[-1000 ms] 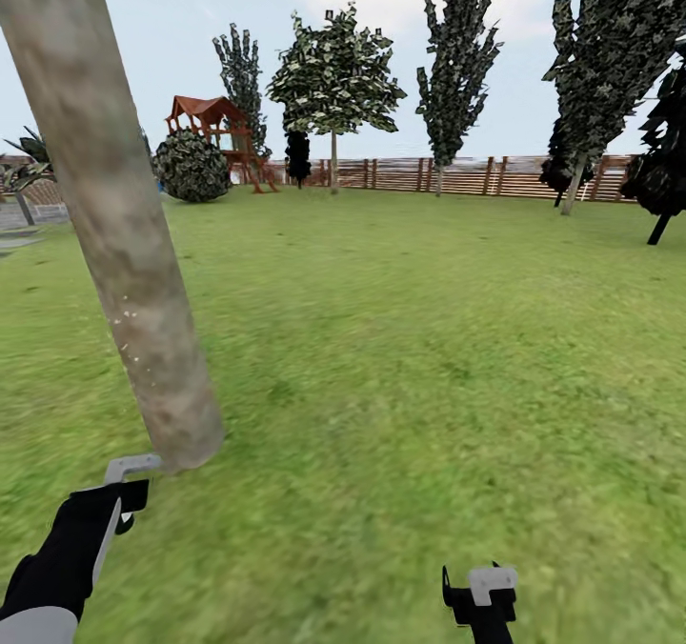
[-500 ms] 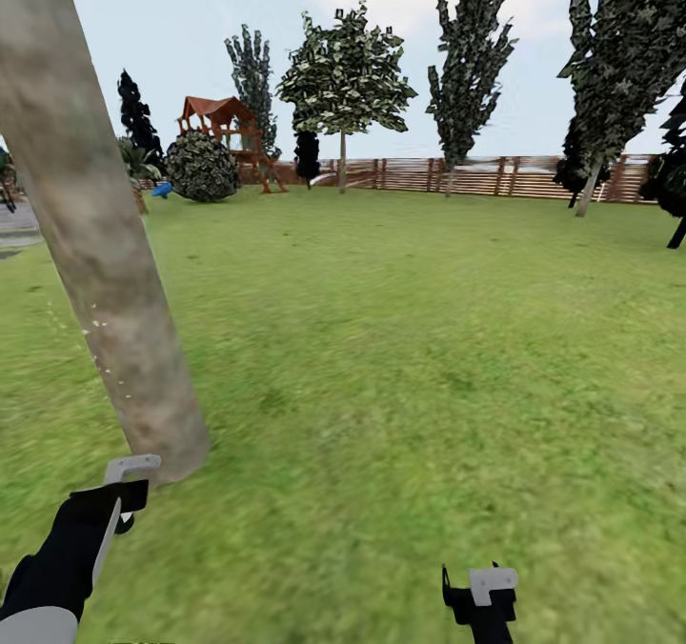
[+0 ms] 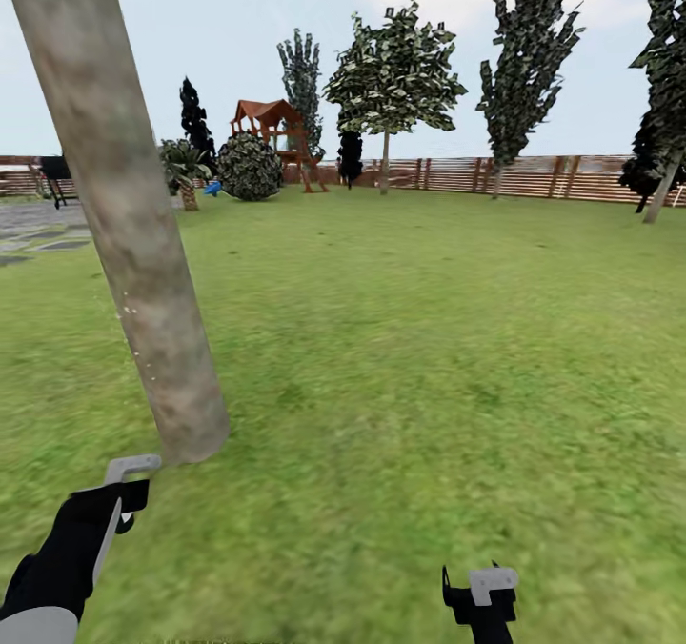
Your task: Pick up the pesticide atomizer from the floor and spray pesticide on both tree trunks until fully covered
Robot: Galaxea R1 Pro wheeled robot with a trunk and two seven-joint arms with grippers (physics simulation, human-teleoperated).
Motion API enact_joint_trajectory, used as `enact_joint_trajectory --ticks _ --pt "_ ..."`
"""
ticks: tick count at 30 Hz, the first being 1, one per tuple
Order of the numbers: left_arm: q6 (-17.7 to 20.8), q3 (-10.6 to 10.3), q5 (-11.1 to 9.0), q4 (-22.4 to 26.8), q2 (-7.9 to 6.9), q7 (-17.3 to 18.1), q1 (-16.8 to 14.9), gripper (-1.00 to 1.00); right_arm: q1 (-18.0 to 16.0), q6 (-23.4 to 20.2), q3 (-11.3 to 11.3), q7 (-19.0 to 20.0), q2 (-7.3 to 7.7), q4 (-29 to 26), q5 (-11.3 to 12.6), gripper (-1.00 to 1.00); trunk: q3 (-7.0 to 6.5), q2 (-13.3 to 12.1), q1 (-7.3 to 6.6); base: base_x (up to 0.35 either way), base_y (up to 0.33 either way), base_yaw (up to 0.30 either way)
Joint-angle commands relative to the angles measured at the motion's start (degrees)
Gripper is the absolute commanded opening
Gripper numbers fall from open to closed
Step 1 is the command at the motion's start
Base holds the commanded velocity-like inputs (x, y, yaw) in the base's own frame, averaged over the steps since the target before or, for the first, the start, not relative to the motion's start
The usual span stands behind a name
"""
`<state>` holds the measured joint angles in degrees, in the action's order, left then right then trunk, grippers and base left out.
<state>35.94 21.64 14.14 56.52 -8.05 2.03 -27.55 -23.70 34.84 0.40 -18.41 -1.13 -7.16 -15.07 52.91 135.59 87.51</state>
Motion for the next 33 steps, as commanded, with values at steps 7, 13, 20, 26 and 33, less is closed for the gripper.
enact_joint_trajectory --ticks 7,13,20,26,33 --pt "0.3 -0.1 0.2 0.0 0.74 0.3 0.0 -1.00 0.0 0.0 0.0 -0.6 -0.01 0.0 -0.6 1.00 0.06 0.0 -0.01 0.165 -0.199 0.277" --pt "0.4 -0.3 0.1 -3.2 0.71 0.5 -0.7 -1.00 0.0 0.0 0.0 -0.6 0.07 0.0 -0.6 1.00 0.06 0.0 -0.01 0.029 -0.022 0.186" --pt "1.3 -4.3 0.2 -11.2 0.83 0.9 -11.7 -1.00 0.0 0.0 -0.1 -0.6 0.15 0.0 -0.5 1.00 0.06 0.0 -0.01 0.001 -0.001 0.012" --pt "1.4 -7.6 -0.1 -11.6 0.35 1.5 -12.2 -1.00 0.0 0.0 -0.1 -0.6 0.17 0.0 -0.6 1.00 0.06 0.0 -0.01 0.000 0.000 0.000" --pt "4.7 -8.2 0.4 -11.5 -4.45 11.8 -11.4 -1.00 0.0 0.0 -0.1 -0.6 0.17 0.0 -0.6 1.00 0.06 0.0 -0.01 0.000 0.000 0.000"
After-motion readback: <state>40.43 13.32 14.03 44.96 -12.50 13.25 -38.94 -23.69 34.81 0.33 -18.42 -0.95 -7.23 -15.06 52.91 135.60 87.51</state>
